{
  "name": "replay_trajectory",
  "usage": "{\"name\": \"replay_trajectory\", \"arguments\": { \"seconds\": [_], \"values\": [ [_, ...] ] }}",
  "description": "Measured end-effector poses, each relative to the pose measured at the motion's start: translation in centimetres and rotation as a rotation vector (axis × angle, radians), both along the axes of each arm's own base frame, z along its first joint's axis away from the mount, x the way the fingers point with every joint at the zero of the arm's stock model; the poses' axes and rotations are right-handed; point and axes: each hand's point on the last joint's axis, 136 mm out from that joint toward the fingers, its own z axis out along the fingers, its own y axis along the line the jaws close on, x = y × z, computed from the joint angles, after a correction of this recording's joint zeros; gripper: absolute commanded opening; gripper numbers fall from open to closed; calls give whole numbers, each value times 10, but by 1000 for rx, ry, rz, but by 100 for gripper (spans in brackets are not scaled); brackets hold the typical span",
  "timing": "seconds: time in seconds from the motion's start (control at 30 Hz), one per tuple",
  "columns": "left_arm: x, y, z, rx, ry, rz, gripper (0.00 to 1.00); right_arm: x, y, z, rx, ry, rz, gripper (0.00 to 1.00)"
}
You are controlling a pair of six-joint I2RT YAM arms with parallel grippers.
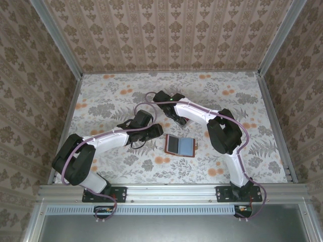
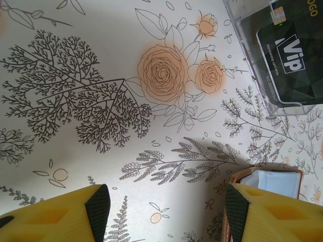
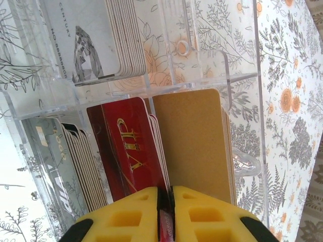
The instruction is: Put the credit cards into the card holder
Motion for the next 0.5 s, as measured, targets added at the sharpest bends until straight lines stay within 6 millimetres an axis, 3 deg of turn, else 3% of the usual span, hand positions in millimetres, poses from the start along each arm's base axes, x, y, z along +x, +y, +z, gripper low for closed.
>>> {"name": "replay_trajectory", "arguments": {
  "seconds": [0.5],
  "values": [
    [-2,2,-1,8,9,0,64,-10,11,16,123,27,11,5]
  ]
}}
